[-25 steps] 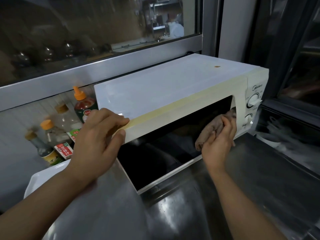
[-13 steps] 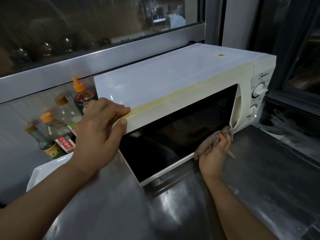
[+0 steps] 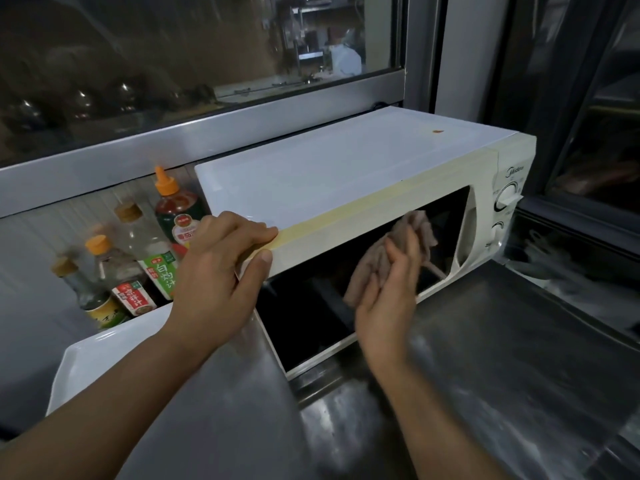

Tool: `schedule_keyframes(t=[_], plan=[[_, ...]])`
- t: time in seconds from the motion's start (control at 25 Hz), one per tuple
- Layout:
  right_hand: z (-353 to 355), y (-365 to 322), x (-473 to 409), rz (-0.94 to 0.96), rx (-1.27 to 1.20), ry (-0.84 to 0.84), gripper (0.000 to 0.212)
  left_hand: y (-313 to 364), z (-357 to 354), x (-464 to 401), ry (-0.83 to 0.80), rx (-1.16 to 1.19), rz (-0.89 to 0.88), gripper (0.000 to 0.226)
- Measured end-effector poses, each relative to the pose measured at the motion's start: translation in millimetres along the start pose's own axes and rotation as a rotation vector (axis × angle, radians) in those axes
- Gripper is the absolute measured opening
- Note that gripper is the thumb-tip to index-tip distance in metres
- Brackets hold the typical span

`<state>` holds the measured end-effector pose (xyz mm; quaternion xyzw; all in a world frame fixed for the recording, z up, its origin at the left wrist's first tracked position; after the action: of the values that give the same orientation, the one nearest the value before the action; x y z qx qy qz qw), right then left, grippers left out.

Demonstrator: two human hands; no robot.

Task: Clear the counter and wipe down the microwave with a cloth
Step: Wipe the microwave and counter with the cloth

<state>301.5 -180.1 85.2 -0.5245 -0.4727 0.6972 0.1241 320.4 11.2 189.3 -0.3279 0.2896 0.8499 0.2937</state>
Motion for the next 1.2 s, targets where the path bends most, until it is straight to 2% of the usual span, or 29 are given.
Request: schedule_keyframes(t=[0.16, 0.4, 0.56, 0.68, 0.8, 0.84, 0.96, 1.08, 1.2], plan=[[-4.7, -0.3, 9.2, 0.086, 0.033, -0.028, 0.037, -0.9, -1.1, 1.7, 0.017, 0.001, -0.009, 0.029], [15.1, 39.2, -43.3, -0.091, 0.097, 0.052, 0.046, -3.5, -2.0, 2.1, 0.026, 0.019, -0.002, 0.028], [-5.8, 13.0, 13.4, -0.146, 0.040, 0.067, 0.054, -2.9, -0.7, 2.1, 0.025, 0.026, 0.007, 0.028], [-33.5, -29.2, 76.6, 0.031, -0.068, -0.016, 0.038, -2.9, -1.2, 2.0, 0.017, 0.021, 0.011, 0.028], [-42.7, -43.1, 93.3, 0.238, -0.075, -0.093, 0.026, -4.5, -0.3, 1.8, 0.000, 0.032, 0.018, 0.029], [-40.5, -33.6, 84.1, 0.229, -0.051, -0.108, 0.025, -5.5, 0.1, 1.8, -0.008, 0.044, 0.019, 0.030], [-15.1, 9.2, 32.8, -0.023, 0.019, -0.029, 0.041, -7.4, 0.4, 2.7, -0.046, 0.084, 0.029, 0.031], [6.5, 39.9, -17.4, -0.068, 0.058, 0.022, 0.041, -8.6, 2.4, 5.1, -0.087, 0.111, 0.044, 0.036], [6.4, 39.6, -10.8, -0.207, 0.058, 0.033, 0.052, -11.5, 9.2, 13.3, -0.096, 0.217, 0.114, 0.038]])
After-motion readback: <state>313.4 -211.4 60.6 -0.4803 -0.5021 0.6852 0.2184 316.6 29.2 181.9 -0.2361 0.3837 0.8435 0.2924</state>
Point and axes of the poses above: each hand's wrist, its own x-axis away from the middle knuckle, its own z-axis out of the back of the hand, y = z × x, the point moved 6 cm from there along -x, towards the middle knuckle, and after that the axes turned 6 degrees about y, right-handed, at the moved point
